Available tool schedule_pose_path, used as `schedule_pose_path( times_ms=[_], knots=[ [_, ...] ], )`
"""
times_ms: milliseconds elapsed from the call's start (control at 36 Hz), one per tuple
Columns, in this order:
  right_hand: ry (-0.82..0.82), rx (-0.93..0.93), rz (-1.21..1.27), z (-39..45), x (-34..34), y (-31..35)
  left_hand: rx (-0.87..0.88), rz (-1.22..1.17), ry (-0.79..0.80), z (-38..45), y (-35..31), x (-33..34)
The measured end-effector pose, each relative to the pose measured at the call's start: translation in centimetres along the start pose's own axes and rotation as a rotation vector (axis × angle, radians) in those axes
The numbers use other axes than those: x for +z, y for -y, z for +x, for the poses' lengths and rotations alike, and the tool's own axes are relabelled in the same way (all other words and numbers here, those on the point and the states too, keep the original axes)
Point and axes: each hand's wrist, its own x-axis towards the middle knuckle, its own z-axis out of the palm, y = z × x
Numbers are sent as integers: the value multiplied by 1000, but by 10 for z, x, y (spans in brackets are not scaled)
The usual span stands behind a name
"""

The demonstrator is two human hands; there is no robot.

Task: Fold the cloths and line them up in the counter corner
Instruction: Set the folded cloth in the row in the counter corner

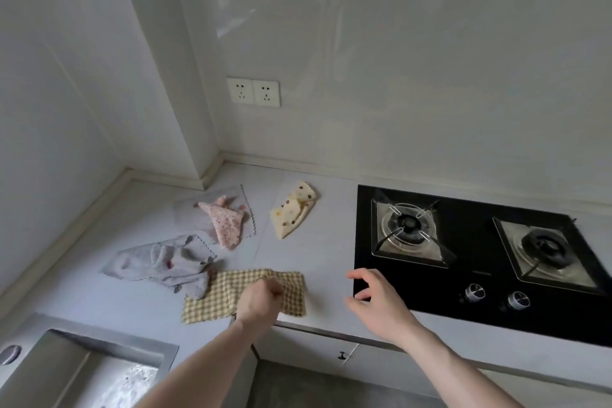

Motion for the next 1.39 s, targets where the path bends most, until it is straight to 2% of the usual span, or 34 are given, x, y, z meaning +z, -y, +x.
schedule_pose_path(
  times_ms=[139, 250, 389, 556, 667, 750, 861, 944, 1000, 1111, 1194, 1250, 1306, 1389],
  knots=[
    [-40, -22, 70, -16, 5, 13, 134, -126, -45, -11, -19, -33],
    [-64, -56, 104, -27, 7, 26, 181, -377, -24, -26, -37, -57],
    [-53, -106, 123, -33, 8, 52, 166, -649, 78, -48, -56, -80],
    [-148, -128, 176, -34, 16, 72, 136, -899, 151, -71, -68, -96],
    [-150, -131, 250, -38, 18, 76, 141, -832, 111, -80, -63, -106],
    [-214, -107, 310, -39, 18, 73, 160, -795, 94, -84, -53, -111],
    [-306, 4, 631, -42, 17, 66, 167, -740, 118, -91, -45, -116],
    [-404, 61, 854, -44, 13, 65, 204, -524, 100, -91, -33, -114],
    [-485, 78, 925, -42, 9, 64, 250, -383, 22, -90, -26, -112],
    [-554, 185, 968, -41, 4, 57, 412, -377, -177, -91, -29, -115],
    [-570, 313, 895, -42, 11, 45, 566, -352, -252, -93, -44, -122],
    [-584, 354, 741, -46, 17, 39, 643, -341, -247, -94, -54, -127],
    [-602, 301, 653, -51, 19, 43, 683, -351, -199, -94, -64, -131],
    [-475, 158, 601, -53, 20, 56, 714, -337, -123, -95, -76, -138]
  ],
)
